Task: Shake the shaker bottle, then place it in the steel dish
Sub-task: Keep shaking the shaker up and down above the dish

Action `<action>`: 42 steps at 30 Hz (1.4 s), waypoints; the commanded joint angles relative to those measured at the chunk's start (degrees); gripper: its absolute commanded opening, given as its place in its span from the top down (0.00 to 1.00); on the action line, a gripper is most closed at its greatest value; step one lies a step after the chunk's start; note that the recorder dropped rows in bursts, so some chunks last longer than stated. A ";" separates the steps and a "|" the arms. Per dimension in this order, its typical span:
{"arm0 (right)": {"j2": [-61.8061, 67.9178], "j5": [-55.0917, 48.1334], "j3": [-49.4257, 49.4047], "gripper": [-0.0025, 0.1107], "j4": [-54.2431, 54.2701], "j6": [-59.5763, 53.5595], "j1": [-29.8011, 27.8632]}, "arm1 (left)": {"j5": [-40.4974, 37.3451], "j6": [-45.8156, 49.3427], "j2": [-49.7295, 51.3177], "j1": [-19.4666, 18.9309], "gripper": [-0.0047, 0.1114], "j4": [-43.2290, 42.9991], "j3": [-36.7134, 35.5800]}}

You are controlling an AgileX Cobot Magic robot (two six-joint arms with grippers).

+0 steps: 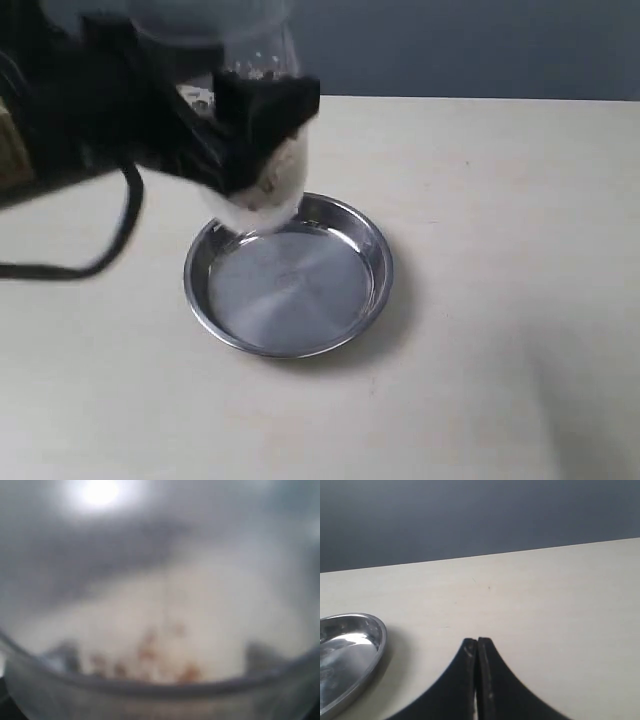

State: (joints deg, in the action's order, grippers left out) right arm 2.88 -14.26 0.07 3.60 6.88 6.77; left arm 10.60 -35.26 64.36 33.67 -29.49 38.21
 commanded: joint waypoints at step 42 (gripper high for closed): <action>0.22 0.63 -0.07 0.99 -0.48 -0.20 0.06 | 7.21 1.88 11.74 -0.44 0.96 -0.05 3.32</action>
State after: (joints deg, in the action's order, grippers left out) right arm 2.88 -14.36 0.07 3.60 6.88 6.77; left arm 13.35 -33.80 81.18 33.51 -29.55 38.11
